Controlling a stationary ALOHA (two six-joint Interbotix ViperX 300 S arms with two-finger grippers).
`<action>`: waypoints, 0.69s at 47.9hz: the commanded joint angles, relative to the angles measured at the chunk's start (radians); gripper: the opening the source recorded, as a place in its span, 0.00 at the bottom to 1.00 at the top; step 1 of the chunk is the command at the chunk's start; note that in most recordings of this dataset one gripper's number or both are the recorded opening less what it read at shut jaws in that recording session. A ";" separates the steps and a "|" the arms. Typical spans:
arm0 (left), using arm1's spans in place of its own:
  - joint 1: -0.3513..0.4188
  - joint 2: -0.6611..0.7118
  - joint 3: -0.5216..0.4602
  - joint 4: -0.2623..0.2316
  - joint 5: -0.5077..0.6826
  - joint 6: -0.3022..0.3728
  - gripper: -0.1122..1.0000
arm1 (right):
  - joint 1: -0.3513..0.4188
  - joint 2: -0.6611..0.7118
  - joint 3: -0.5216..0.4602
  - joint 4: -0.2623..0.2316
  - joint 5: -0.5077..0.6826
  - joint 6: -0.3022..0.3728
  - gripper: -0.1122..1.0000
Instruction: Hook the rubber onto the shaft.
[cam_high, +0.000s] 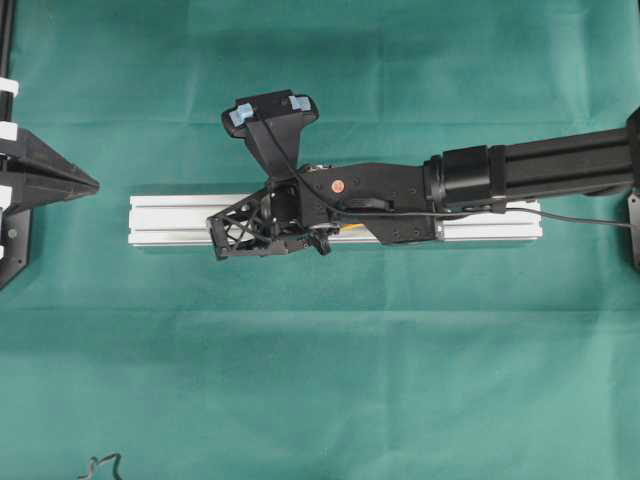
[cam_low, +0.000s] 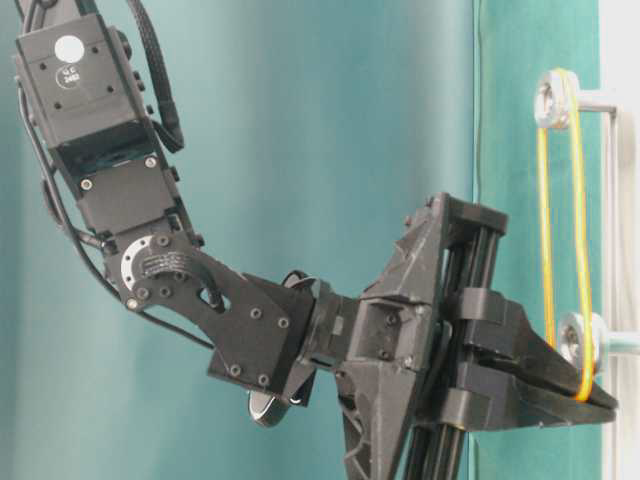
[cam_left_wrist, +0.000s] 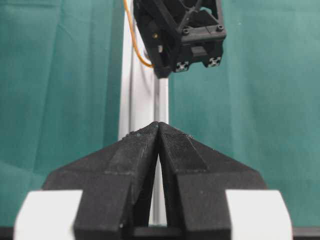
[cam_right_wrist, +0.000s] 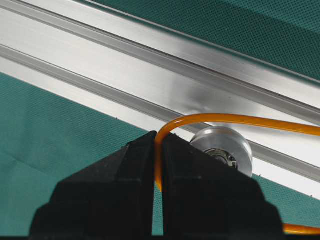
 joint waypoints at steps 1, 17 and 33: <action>0.003 0.009 -0.021 0.003 -0.009 0.002 0.12 | 0.003 -0.011 -0.015 0.005 -0.006 0.000 0.15; 0.003 0.009 -0.021 0.003 -0.009 0.002 0.12 | 0.009 -0.006 -0.012 0.008 -0.006 0.000 0.15; 0.003 0.009 -0.021 0.003 -0.009 0.002 0.12 | 0.009 -0.002 -0.011 0.009 -0.005 0.000 0.15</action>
